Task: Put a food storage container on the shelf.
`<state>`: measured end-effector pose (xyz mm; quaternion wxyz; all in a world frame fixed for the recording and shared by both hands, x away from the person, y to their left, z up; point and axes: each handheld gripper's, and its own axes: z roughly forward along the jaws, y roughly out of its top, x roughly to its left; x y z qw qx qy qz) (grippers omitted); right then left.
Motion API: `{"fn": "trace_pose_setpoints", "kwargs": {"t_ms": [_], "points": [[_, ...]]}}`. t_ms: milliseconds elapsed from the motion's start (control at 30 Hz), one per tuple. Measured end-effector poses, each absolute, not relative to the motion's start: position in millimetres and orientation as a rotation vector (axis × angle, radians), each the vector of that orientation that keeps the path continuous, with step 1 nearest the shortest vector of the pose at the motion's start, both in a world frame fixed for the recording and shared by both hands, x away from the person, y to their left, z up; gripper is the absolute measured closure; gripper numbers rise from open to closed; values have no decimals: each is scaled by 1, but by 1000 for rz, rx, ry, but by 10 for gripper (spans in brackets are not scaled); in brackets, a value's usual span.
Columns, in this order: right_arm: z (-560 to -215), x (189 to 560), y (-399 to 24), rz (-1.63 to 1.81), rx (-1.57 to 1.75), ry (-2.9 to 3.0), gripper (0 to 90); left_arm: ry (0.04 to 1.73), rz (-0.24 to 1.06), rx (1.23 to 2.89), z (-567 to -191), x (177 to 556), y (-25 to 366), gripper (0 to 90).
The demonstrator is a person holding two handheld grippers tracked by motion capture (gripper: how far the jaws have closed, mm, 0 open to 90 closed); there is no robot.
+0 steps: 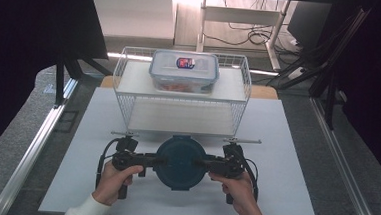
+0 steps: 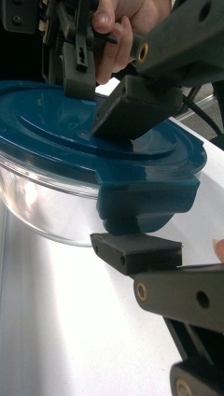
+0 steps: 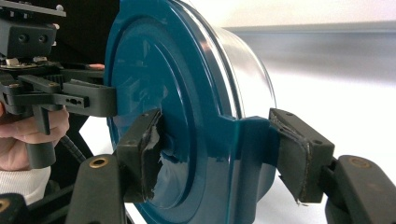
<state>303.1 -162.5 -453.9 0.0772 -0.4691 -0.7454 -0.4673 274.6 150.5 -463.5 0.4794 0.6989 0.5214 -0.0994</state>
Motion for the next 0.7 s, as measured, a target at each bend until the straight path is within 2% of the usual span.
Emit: {"fn": "trace_pose_setpoints", "kwargs": {"t_ms": [700], "points": [[-433, 298, -165, -1472, -1352, -2301, 370, 1220, -197, 1696, -448, 268, 148, 427]]}}
